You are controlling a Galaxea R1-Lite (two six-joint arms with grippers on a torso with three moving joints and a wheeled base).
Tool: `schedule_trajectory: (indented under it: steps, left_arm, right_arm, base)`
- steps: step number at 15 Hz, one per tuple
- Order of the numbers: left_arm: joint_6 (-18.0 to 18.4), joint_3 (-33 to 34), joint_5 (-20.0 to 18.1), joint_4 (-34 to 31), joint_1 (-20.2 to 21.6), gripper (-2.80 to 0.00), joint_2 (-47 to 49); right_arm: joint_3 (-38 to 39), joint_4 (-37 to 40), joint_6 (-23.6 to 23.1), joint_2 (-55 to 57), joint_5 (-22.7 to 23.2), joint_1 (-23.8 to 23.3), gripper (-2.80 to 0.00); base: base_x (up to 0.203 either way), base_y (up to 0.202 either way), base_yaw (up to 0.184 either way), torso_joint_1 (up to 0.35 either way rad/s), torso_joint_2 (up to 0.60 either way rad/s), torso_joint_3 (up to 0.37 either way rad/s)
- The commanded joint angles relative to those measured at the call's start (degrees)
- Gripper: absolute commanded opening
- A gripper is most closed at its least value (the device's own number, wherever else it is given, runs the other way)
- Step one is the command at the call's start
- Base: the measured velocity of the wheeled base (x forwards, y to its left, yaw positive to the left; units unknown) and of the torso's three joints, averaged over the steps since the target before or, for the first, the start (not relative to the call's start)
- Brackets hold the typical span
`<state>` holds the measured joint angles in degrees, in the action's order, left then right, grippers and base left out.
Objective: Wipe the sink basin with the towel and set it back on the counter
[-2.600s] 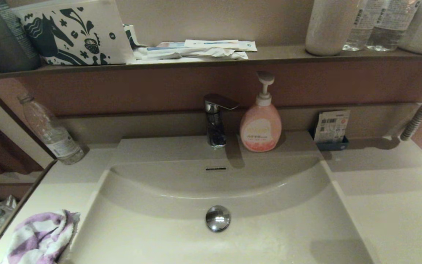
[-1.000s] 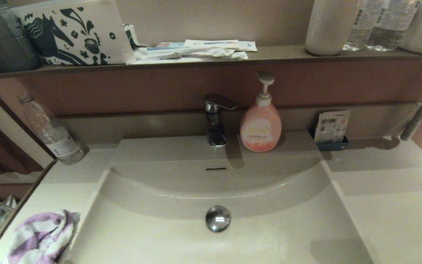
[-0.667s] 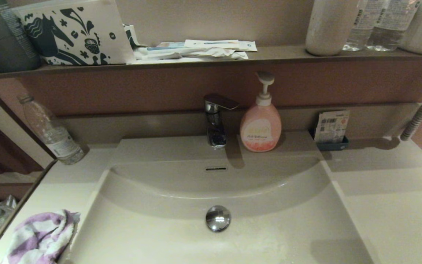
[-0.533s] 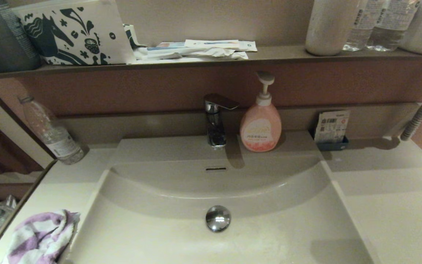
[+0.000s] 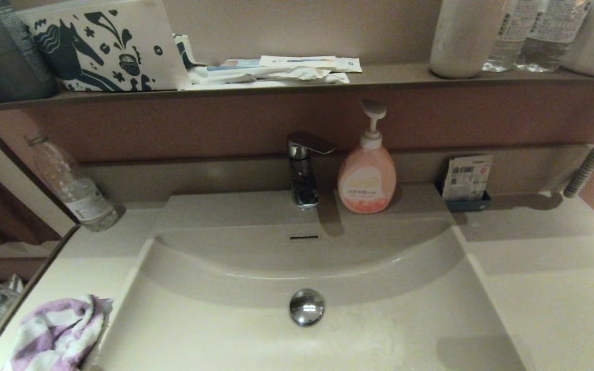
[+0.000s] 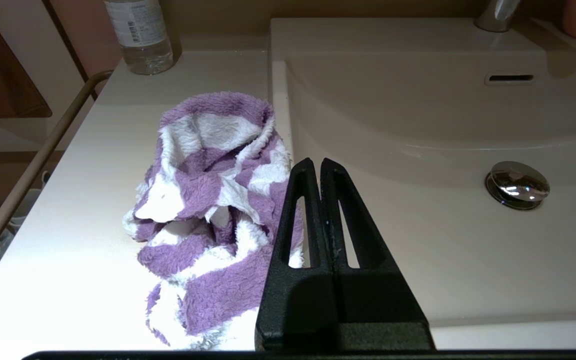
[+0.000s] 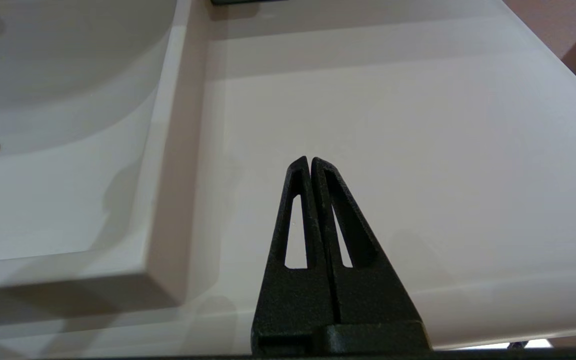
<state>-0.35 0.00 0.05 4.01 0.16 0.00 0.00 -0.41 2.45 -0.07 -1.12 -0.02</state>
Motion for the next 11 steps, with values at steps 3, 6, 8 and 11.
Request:
schedule_trajectory:
  steps: [3,6,8,11]
  left_arm:
    - [0.0,0.0,0.04,0.03,0.02,-2.8,0.09]
    - [0.0,0.0,0.04,0.03,0.02,-2.8,0.09]
    - [0.0,0.0,0.04,0.03,0.02,-2.8,0.09]
    - [0.0,0.0,0.04,0.03,0.02,-2.8,0.09]
  right_arm:
    - [0.0,-0.02,0.01,0.07,-0.02,0.02,-2.8]
    - [0.0,-0.02,0.1,0.07,-0.02,-0.06,-2.8]
    - [0.0,-0.02,0.1,0.07,-0.02,0.02,-2.8]
    - [0.0,-0.02,0.1,0.07,-0.02,0.02,-2.8]
  base:
    - [0.0,0.0,0.0,0.0,0.0,0.0]
    - [0.0,0.0,0.0,0.0,0.0,0.0]
    - [0.0,0.0,0.0,0.0,0.0,0.0]
    - [0.0,0.0,0.0,0.0,0.0,0.0]
